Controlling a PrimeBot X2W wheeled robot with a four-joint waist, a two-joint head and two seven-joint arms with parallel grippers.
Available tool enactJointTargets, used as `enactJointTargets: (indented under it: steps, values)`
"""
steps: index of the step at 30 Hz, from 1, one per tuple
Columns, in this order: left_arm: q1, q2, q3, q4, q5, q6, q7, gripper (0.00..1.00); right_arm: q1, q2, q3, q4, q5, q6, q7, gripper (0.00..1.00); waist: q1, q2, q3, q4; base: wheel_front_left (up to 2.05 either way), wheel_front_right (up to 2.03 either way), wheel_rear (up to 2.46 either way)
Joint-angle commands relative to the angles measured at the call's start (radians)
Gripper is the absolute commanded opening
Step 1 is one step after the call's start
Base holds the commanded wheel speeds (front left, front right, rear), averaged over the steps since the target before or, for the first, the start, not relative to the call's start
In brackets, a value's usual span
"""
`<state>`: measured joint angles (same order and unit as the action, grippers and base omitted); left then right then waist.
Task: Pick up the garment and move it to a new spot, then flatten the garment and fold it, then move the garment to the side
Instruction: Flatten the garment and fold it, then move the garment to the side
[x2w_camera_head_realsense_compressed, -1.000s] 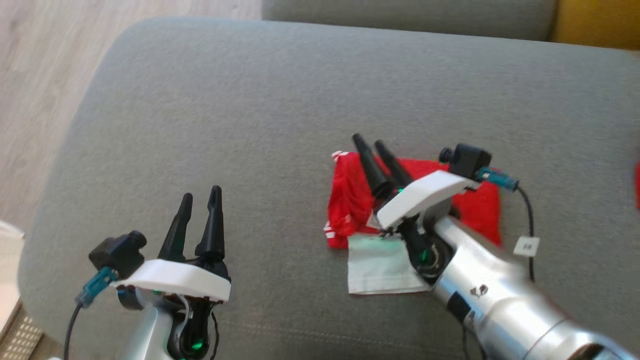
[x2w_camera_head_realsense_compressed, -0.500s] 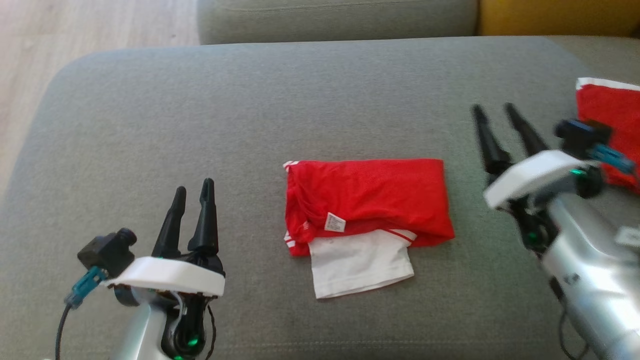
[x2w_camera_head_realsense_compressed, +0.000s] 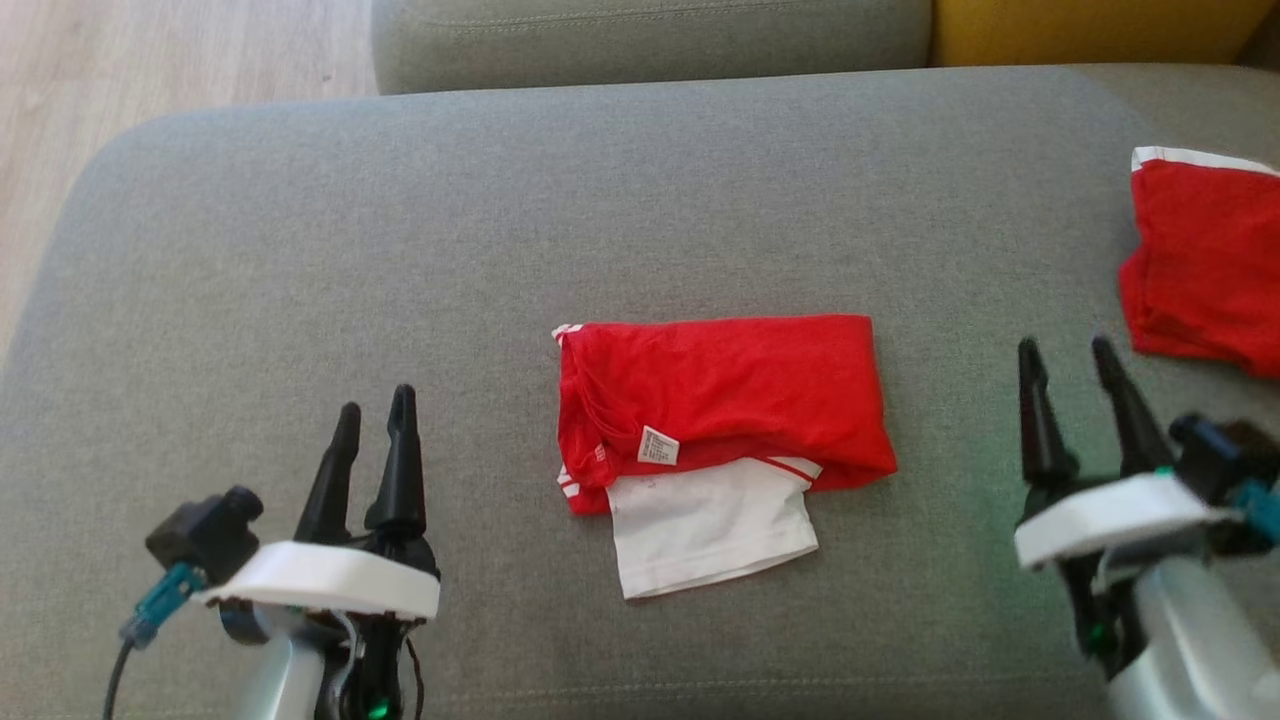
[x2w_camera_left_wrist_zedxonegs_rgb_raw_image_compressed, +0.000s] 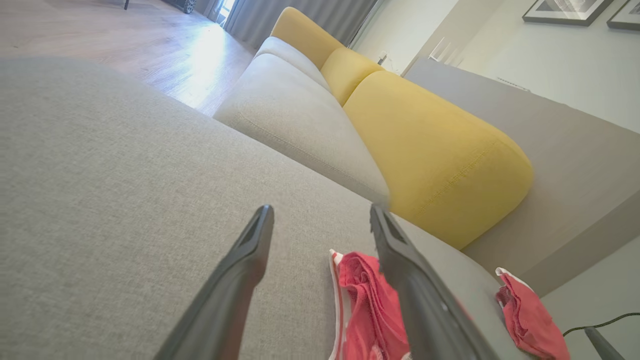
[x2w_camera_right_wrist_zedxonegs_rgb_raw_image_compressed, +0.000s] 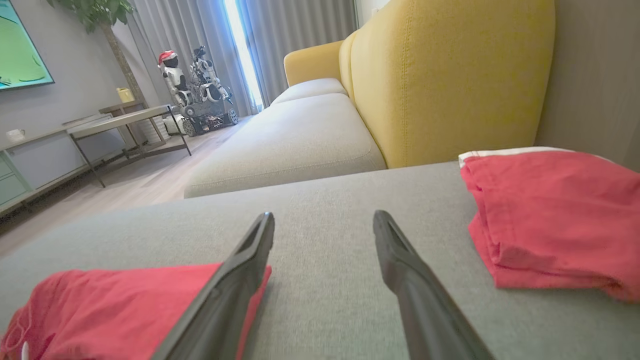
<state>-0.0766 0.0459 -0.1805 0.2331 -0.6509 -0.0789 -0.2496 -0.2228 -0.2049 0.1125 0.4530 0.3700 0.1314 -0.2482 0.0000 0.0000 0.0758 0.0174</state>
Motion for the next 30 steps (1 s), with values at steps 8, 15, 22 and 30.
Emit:
enactJointTargets:
  steps: [8,15,22,30]
  values:
    - [-0.013,0.004,0.017,-0.031,0.006,0.009,-0.012,1.00,0.063,0.069,-0.045,-0.109,-0.127,-0.001,-0.013,1.00,0.0000,0.0000,0.003,0.012,0.00,0.00,0.00]
    - [-0.019,0.004,0.000,-0.037,0.004,0.010,-0.012,1.00,0.054,0.082,-0.018,-0.093,-0.138,-0.001,-0.014,1.00,0.0000,0.0000,0.016,0.027,0.00,0.00,0.00]
    - [-0.040,0.004,-0.024,-0.027,-0.003,0.011,-0.012,1.00,-0.012,0.098,0.058,0.019,-0.079,-0.001,0.020,1.00,0.0000,0.0000,0.060,0.053,0.00,0.00,0.00]
    - [-0.082,0.004,-0.062,-0.019,-0.016,0.014,-0.012,1.00,-0.116,0.107,0.093,0.157,0.013,-0.001,0.069,1.00,0.0000,0.0000,0.125,0.092,0.00,0.00,0.00]
